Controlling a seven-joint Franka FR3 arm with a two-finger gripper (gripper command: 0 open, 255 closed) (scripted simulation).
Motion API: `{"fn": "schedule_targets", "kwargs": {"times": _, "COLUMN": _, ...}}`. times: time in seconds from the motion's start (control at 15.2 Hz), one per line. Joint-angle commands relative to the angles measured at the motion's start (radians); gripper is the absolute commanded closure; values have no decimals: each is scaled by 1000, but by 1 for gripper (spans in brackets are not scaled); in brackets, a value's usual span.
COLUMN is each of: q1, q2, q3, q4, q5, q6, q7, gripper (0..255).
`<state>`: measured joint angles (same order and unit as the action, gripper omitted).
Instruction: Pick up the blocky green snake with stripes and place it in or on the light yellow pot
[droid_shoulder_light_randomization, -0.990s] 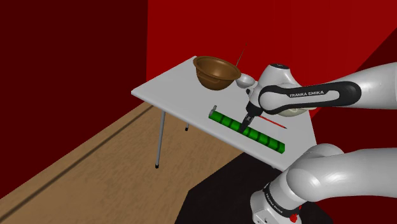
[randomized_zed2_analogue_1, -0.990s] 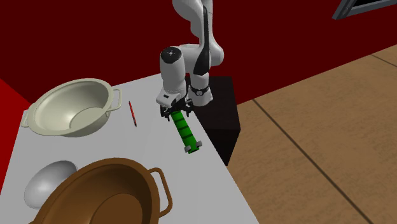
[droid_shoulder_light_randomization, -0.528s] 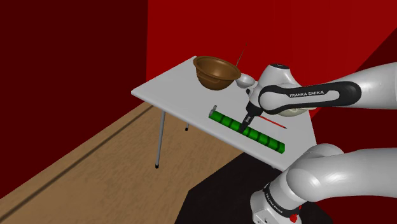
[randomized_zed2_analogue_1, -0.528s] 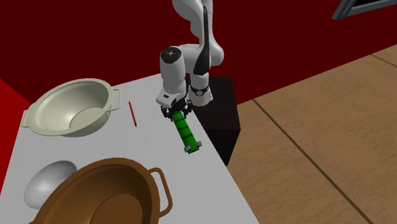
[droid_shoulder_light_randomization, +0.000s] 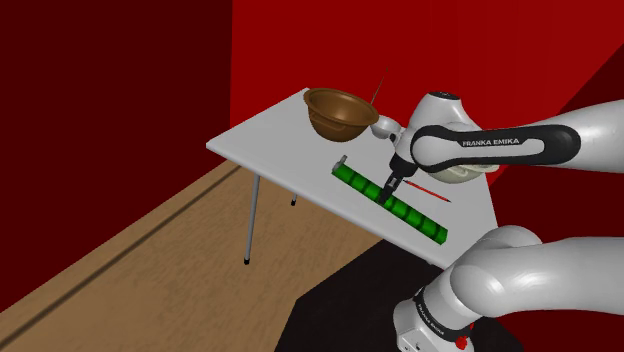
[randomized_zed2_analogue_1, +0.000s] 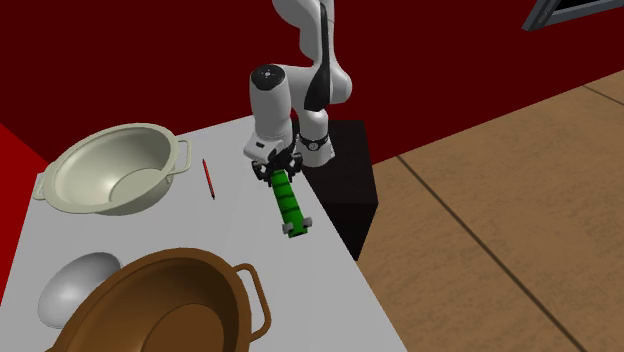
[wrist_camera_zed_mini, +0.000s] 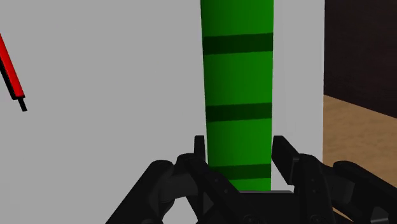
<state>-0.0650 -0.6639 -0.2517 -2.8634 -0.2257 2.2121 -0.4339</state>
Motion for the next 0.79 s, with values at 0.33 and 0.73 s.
{"fn": "schedule_targets", "kwargs": {"times": 0.33, "q1": 4, "q2": -60, "q3": 15, "q4": 63, "q5": 15, "q6": -122, "q7": -6, "gripper": 255}}
{"fn": "schedule_targets", "kwargs": {"times": 0.73, "q1": 8, "q2": -94, "q3": 29, "q4": 125, "q5": 29, "q6": -218, "q7": -9, "gripper": 255}}
